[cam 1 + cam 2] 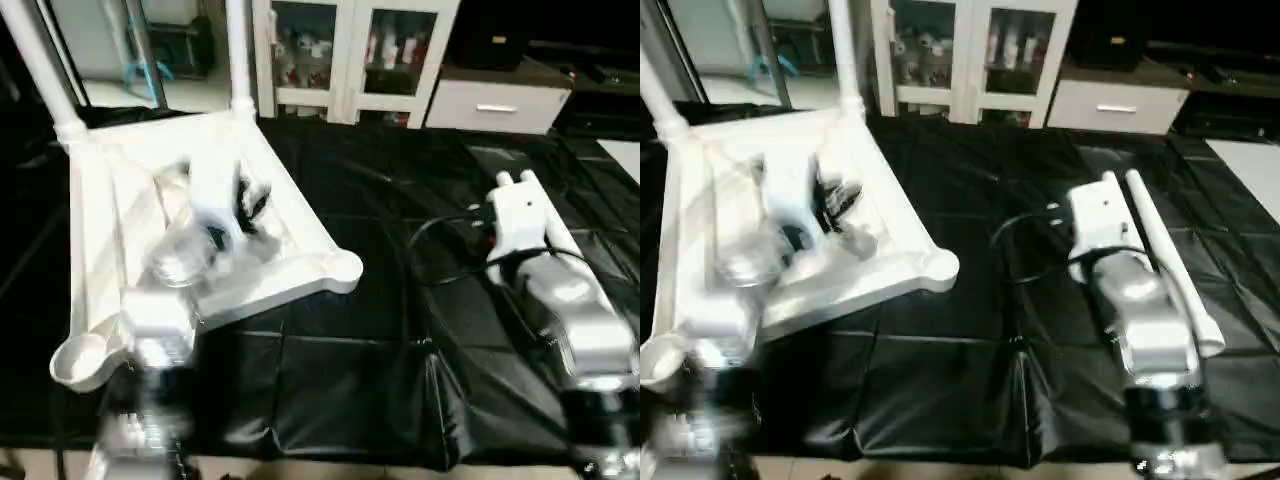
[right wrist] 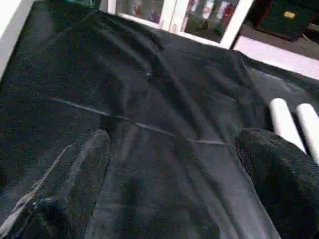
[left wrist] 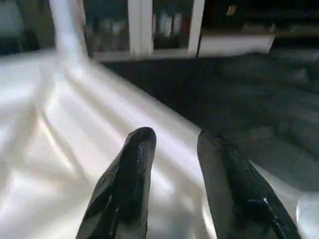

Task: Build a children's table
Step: Rotate table base

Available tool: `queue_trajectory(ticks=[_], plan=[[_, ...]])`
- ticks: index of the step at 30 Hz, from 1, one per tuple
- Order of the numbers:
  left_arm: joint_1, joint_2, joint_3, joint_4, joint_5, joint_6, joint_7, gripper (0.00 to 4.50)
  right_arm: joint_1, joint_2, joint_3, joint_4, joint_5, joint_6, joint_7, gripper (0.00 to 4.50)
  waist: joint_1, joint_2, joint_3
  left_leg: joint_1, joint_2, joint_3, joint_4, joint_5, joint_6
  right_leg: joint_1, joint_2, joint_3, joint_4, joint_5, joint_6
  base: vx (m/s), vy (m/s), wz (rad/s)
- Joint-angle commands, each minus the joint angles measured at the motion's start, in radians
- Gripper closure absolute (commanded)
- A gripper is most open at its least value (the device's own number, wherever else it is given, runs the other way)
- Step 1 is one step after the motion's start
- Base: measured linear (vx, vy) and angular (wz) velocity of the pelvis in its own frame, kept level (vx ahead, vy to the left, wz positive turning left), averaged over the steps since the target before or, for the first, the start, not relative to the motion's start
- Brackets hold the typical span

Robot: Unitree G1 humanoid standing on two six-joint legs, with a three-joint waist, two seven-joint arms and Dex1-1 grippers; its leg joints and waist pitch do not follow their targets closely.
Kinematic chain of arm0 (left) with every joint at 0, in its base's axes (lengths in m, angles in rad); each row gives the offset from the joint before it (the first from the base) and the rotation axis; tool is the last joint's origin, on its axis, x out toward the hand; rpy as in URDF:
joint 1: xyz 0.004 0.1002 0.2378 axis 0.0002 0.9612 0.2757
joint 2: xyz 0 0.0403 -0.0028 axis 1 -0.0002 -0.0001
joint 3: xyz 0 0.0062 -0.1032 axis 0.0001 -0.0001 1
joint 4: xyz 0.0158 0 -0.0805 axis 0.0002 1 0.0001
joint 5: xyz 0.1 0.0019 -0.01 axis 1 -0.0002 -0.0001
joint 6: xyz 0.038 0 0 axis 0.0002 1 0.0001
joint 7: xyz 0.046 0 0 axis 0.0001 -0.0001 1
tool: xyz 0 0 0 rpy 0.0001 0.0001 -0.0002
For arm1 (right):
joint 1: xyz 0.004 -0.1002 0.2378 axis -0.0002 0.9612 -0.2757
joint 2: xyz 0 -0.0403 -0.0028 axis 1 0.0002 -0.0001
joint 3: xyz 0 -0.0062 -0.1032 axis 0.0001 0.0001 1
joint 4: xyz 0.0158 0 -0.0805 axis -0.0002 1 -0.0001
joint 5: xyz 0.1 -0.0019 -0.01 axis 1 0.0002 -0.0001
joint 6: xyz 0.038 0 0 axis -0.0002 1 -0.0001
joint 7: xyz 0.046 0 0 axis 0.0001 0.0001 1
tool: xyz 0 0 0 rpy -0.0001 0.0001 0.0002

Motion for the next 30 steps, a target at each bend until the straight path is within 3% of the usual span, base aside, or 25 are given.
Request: queue_trajectory(ticks=[1,3,5,7,8,10,11,12,13,14,15,16,17,18,19,20,21,22,23,24,25,26,27,28,30], plan=[[0.023,-0.008,-0.015,-0.028,0.041,-0.066,0.055,2.79,0.029,0.036,0.009,-0.056,0.011,-0.049,-0.028,0.13,-0.006,0.015,-0.069,0.013,0.028,-0.015,-0.071,-0.206,0.010,0.051,-0.005,0.015,-0.077,-0.179,-0.149,0.000,0.000,0.00],[0.059,-0.043,-0.017,-0.025,0.060,-0.101,0.120,2.79,0.058,0.086,0.001,-0.083,0.044,-0.049,-0.042,0.13,-0.018,0.026,-0.067,0.027,0.051,-0.030,-0.089,-0.260,0.011,0.048,0.008,0.000,-0.082,-0.164,-0.165,0.000,0.000,0.00],[0.074,-0.065,-0.022,0.014,0.092,-0.181,0.212,2.79,0.079,0.134,-0.017,-0.093,0.071,-0.031,-0.064,0.13,-0.033,0.051,-0.067,0.066,0.213,-0.103,-0.159,-0.260,0.096,0.024,-0.002,-0.037,0.006,-0.069,-0.220,0.009,-0.058,0.08],[0.078,-0.062,-0.028,0.037,0.108,-0.206,0.241,2.79,0.083,0.140,-0.008,-0.083,0.054,-0.033,-0.074,0.13,-0.036,0.048,-0.067,0.069,0.233,-0.105,-0.165,-0.212,0.128,0.006,-0.009,-0.036,0.041,-0.048,-0.226,0.003,-0.130,0.12],[0.080,-0.068,-0.025,0.045,0.103,-0.206,0.252,2.79,0.084,0.147,-0.007,-0.080,0.050,-0.037,-0.078,0.13,-0.029,0.030,-0.063,0.052,0.200,-0.063,-0.159,-0.267,0.189,0.010,-0.023,-0.026,0.044,-0.016,-0.280,0.000,-0.157,0.12],[0.076,-0.071,-0.035,0.042,0.112,-0.207,0.273,2.79,0.079,0.166,-0.007,-0.077,0.058,-0.043,-0.080,0.13,-0.026,-0.005,-0.059,0.043,0.125,-0.012,-0.110,-0.357,0.205,0.003,-0.019,-0.014,0.003,-0.054,-0.372,-0.001,-0.220,0.09],[0.075,-0.071,-0.040,0.039,0.115,-0.210,0.276,2.79,0.077,0.170,-0.005,-0.076,0.060,-0.047,-0.079,0.13,-0.015,-0.063,-0.077,0.013,-0.098,0.056,0.157,-0.362,0.204,0.026,0.003,-0.005,-0.114,-0.213,-0.408,-0.002,-0.221,0.06],[0.074,-0.061,-0.060,0.030,0.138,-0.216,0.280,2.79,0.077,0.163,0.019,-0.071,0.047,-0.058,-0.067,0.13,-0.002,-0.066,-0.077,-0.041,-0.099,0.029,0.226,-0.283,0.186,0.062,-0.052,0.004,-0.120,-0.383,-0.348,-0.024,-0.209,-0.09],[0.074,-0.060,-0.061,0.030,0.139,-0.217,0.280,2.79,0.077,0.163,0.021,-0.072,0.046,-0.058,-0.066,0.13,0.010,-0.055,-0.069,-0.048,-0.098,0.016,0.222,-0.266,0.172,0.060,-0.061,0.009,-0.121,-0.410,-0.313,-0.044,-0.197,-0.06],[0.075,-0.051,-0.075,0.036,0.157,-0.226,0.278,2.79,0.078,0.156,0.038,-0.069,0.033,-0.069,-0.055,0.13,-0.005,-0.029,-0.074,-0.057,-0.086,-0.021,0.161,-0.257,0.189,0.100,-0.078,0.019,-0.138,-0.428,-0.197,-0.075,-0.271,-0.03],[0.075,-0.048,-0.080,0.044,0.162,-0.236,0.278,2.79,0.079,0.154,0.045,-0.067,0.030,-0.075,-0.051,0.13,-0.005,-0.007,-0.078,-0.046,-0.071,-0.029,0.118,-0.209,0.212,0.101,-0.059,0.004,-0.157,-0.433,-0.129,-0.056,-0.159,0.05],[0.076,-0.044,-0.084,0.052,0.171,-0.249,0.288,2.79,0.081,0.152,0.051,-0.065,0.024,-0.077,-0.052,0.13,-0.002,0.041,-0.086,-0.008,-0.011,-0.064,0.052,-0.136,0.223,0.093,-0.028,-0.035,-0.167,-0.387,-0.038,-0.052,-0.190,-0.05],[0.074,-0.062,-0.071,0.056,0.112,-0.241,0.243,2.79,0.081,0.155,0.049,-0.071,0.030,-0.068,-0.055,0.13,-0.043,0.047,-0.100,0.089,0.301,-0.261,-0.038,0.243,0.409,-0.087,-0.020,-0.051,0.176,-0.376,0.121,-0.021,-0.116,-0.08],[0.074,-0.062,-0.071,0.056,0.112,-0.241,0.243,2.79,0.081,0.155,0.049,-0.071,0.030,-0.068,-0.055,0.13,-0.041,0.036,-0.091,0.078,0.242,-0.218,-0.013,0.327,0.424,-0.130,-0.021,-0.030,0.224,-0.326,0.076,-0.040,-0.156,-0.09],[0.074,-0.063,-0.075,0.048,0.102,-0.231,0.232,2.79,0.083,0.155,0.050,-0.080,0.037,-0.062,-0.050,0.13,-0.034,0.041,-0.087,0.055,0.135,-0.163,0.012,0.441,0.529,-0.128,-0.017,0.013,0.215,-0.178,0.014,-0.059,-0.127,0.03],[0.074,-0.063,-0.077,0.046,0.103,-0.226,0.239,2.79,0.085,0.155,0.051,-0.082,0.037,-0.062,-0.048,0.13,-0.024,0.019,-0.085,0.009,0.006,-0.083,0.069,0.393,0.517,-0.061,-0.017,0.051,0.082,0.022,-0.007,-0.059,-0.127,0.03],[0.075,-0.059,-0.083,0.045,0.112,-0.225,0.241,2.79,0.085,0.157,0.051,-0.083,0.038,-0.061,-0.049,0.13,-0.010,0.000,-0.083,-0.015,-0.045,-0.054,0.085,0.282,0.443,-0.026,-0.031,0.073,0.026,0.041,0.046,-0.092,-0.160,0.03],[0.074,-0.056,-0.086,0.047,0.121,-0.228,0.256,2.79,0.082,0.164,0.047,-0.078,0.041,-0.059,-0.054,0.13,-0.005,-0.041,-0.100,-0.026,-0.081,-0.046,0.097,0.151,0.362,0.011,-0.046,0.099,-0.005,-0.008,0.174,-0.093,-0.176,-0.18],[0.071,-0.052,-0.088,0.051,0.131,-0.233,0.270,2.79,0.076,0.170,0.042,-0.072,0.044,-0.058,-0.060,0.13,0.033,-0.055,-0.101,-0.088,-0.052,-0.079,0.132,-0.017,0.264,0.063,-0.195,0.169,-0.042,-0.119,0.240,-0.093,-0.176,-0.18],[0.067,-0.056,-0.081,0.052,0.132,-0.225,0.285,2.79,0.070,0.171,0.041,-0.066,0.044,-0.057,-0.062,0.13,0.049,-0.065,-0.098,-0.089,-0.060,-0.086,0.159,-0.114,0.198,0.058,-0.210,0.203,-0.065,-0.143,0.218,-0.084,-0.172,-0.07],[0.064,-0.057,-0.078,0.054,0.132,-0.220,0.295,2.79,0.066,0.172,0.040,-0.062,0.043,-0.058,-0.063,0.13,0.048,-0.057,-0.092,-0.089,-0.061,-0.098,0.157,-0.122,0.174,0.063,-0.215,0.200,-0.068,-0.145,0.172,-0.094,-0.086,0.10],[0.058,-0.060,-0.067,0.048,0.108,-0.233,0.288,2.79,0.060,0.177,0.038,-0.056,0.044,-0.058,-0.064,0.13,0.042,-0.042,-0.075,-0.076,-0.050,-0.106,0.108,-0.071,0.134,0.066,-0.193,0.159,-0.073,-0.158,-0.012,-0.094,-0.086,0.10],[0.052,-0.061,-0.060,0.045,0.089,-0.244,0.280,2.79,0.055,0.181,0.036,-0.051,0.044,-0.058,-0.065,0.13,0.037,-0.025,-0.066,-0.056,-0.034,-0.105,0.062,-0.050,0.125,0.055,-0.166,0.125,-0.078,-0.211,-0.077,-0.110,0.003,-0.04],[0.043,-0.054,-0.056,0.046,0.086,-0.239,0.276,2.79,0.049,0.184,0.038,-0.043,0.042,-0.062,-0.067,0.13,0.010,0.001,-0.059,-0.019,-0.023,-0.089,-0.019,-0.139,0.122,0.029,-0.054,0.056,-0.051,-0.325,-0.123,-0.119,0.046,-0.02],[0.031,-0.043,-0.050,0.055,0.088,-0.234,0.271,2.79,0.042,0.185,0.043,-0.031,0.038,-0.067,-0.069,0.13,-0.018,0.017,-0.058,0.010,-0.012,-0.087,-0.046,-0.316,0.088,0.019,-0.007,0.039,-0.044,-0.332,-0.128,-0.123,0.054,0.02]])
